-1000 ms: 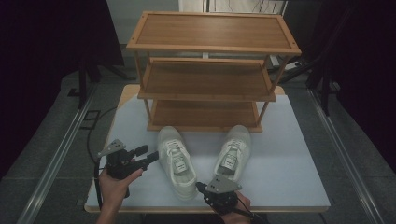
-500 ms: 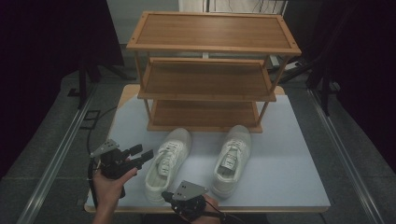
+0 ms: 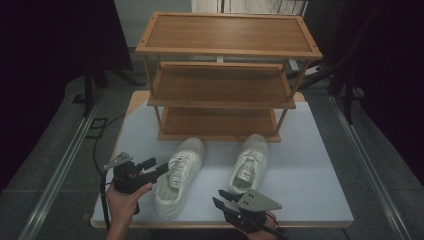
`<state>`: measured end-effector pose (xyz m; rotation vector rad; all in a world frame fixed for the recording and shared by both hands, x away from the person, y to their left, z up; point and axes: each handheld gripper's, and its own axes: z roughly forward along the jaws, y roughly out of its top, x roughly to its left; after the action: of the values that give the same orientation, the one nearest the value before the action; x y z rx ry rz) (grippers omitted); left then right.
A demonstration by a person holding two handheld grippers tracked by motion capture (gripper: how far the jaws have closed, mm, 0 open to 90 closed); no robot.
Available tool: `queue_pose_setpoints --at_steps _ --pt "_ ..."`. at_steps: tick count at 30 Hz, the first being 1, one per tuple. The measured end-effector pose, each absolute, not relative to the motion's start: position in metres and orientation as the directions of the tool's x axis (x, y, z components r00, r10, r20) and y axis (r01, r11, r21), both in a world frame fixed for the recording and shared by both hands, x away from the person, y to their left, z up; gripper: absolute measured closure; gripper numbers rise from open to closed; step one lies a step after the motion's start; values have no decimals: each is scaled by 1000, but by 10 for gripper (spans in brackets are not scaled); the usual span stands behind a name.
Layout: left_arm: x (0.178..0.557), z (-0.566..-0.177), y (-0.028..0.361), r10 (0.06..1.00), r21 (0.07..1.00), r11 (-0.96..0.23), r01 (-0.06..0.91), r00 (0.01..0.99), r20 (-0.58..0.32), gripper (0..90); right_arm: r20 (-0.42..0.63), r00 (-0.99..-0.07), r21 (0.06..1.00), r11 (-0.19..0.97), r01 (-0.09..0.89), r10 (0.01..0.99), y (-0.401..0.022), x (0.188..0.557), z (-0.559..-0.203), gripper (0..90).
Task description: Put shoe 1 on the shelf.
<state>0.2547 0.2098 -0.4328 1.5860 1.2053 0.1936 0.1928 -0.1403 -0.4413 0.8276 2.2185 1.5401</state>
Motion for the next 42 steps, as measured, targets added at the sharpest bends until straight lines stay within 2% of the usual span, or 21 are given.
queue_pose_setpoints --at_steps 3,19,24,29,30,31,32,33,34,36,39,42 --pt "257 -438 206 772 797 91 597 464 -435 343 95 -776 931 221 291 623 -148 198 -438 646" --pt "273 -462 190 801 781 32 623 452 -393 364 83 -762 918 248 309 642 -145 199 -448 622" --pt "276 -463 180 831 785 -22 619 448 -330 377 84 -754 920 240 310 651 -145 196 -447 619" --pt "279 -470 182 830 781 -24 624 448 -333 470 88 -758 942 193 274 646 -147 191 -438 619" --pt "278 -470 182 831 787 -26 616 451 -325 504 86 -760 947 183 263 644 -148 190 -435 619" --pt "277 -469 182 837 802 -32 596 455 -305 602 83 -759 953 172 251 646 -148 188 -431 617" --pt "277 -469 182 837 802 -32 596 455 -305 640 83 -759 953 172 251 646 -148 188 -431 617" --pt "275 -469 183 839 812 -24 584 453 -301 640 82 -759 955 167 245 646 -149 187 -430 616" --pt "275 -470 185 833 815 -4 579 453 -318 710 78 -758 959 159 234 648 -150 185 -427 611" --pt "275 -471 189 824 816 23 577 451 -343 744 74 -755 961 157 229 651 -151 185 -426 609" --pt "273 -472 192 828 832 36 553 449 -334 804 76 -747 961 151 232 660 -153 186 -425 608" --pt "273 -474 197 818 832 62 551 451 -359 819 82 -741 961 144 235 666 -155 188 -426 609"
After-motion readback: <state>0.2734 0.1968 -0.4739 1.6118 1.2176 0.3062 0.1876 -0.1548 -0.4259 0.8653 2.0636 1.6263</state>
